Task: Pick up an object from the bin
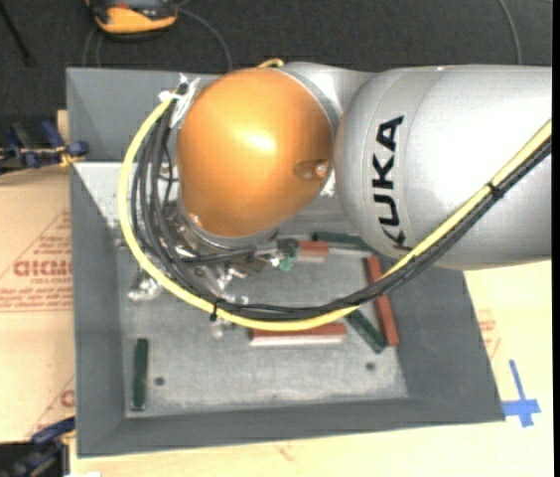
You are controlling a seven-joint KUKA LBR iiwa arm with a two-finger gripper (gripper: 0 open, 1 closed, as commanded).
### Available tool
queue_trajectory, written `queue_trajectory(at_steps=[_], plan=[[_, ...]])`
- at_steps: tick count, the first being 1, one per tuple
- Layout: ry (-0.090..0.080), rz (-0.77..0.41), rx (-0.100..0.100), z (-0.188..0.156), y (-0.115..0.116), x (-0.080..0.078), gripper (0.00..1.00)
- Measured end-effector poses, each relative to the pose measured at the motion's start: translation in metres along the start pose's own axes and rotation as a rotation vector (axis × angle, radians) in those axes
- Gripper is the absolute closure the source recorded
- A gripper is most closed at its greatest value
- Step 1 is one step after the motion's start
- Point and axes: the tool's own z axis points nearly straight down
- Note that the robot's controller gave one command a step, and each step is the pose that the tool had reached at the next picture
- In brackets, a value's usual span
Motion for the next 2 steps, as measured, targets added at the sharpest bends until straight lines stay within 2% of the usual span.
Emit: queue_trajectory(at_steps=[1, 2], plan=[[-0.001, 0.004, -0.001, 0.064, -0.007, -0.002, 0.00], [-0.001, -0.100, -0.002, 0.148, -0.014, 0.002, 0.00]])
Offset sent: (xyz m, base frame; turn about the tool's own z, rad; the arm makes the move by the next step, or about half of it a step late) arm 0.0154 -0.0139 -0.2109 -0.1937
